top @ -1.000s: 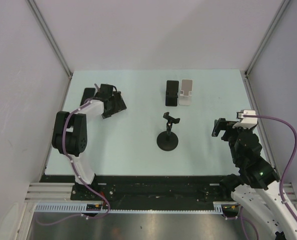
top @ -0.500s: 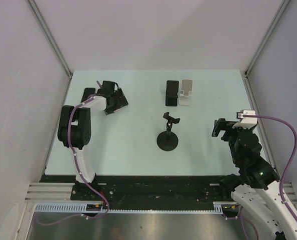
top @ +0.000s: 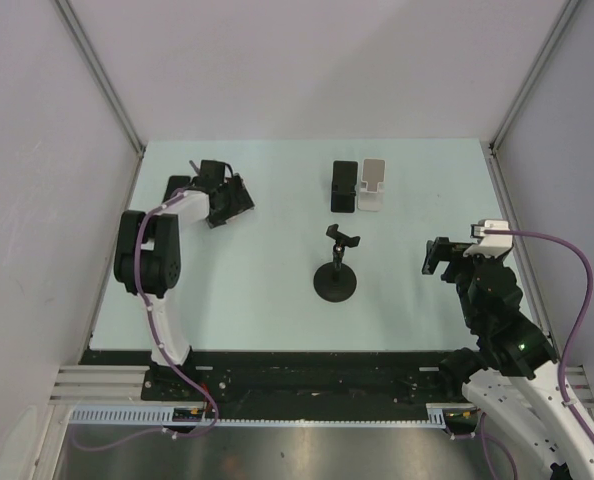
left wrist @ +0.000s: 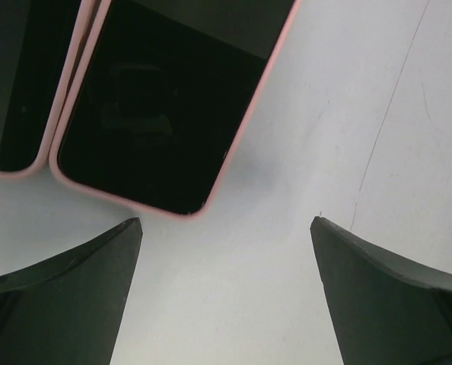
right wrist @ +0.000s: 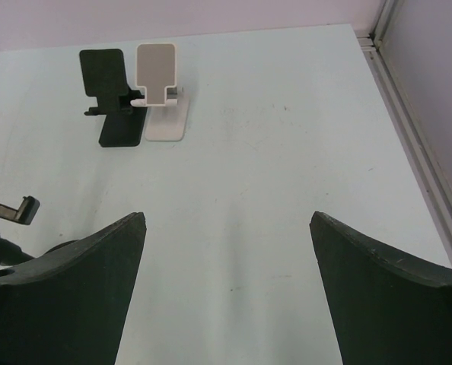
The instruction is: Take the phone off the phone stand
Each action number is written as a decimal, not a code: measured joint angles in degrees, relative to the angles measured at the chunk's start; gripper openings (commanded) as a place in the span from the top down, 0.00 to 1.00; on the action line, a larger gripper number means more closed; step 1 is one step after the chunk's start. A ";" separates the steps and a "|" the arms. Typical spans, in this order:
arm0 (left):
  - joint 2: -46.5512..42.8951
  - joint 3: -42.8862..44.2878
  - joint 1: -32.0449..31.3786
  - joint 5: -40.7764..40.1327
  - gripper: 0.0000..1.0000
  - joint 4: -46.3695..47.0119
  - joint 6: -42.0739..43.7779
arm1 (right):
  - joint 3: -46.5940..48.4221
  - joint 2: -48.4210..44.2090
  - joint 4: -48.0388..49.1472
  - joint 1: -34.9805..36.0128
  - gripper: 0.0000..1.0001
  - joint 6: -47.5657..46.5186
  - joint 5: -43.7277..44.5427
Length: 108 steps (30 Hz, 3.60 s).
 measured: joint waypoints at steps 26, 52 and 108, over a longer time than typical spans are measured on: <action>-72.17 -30.95 -7.89 6.10 0.00 0.44 23.37 | 14.91 37.42 6.08 -0.02 0.05 -1.22 -51.84; -75.23 -38.14 -15.50 6.01 0.00 0.90 29.11 | 27.98 55.56 -3.98 -0.42 0.53 -9.97 -58.31; -32.11 -34.69 -49.35 3.93 0.98 34.69 32.92 | 14.67 15.26 -3.19 1.38 0.10 -9.35 -41.90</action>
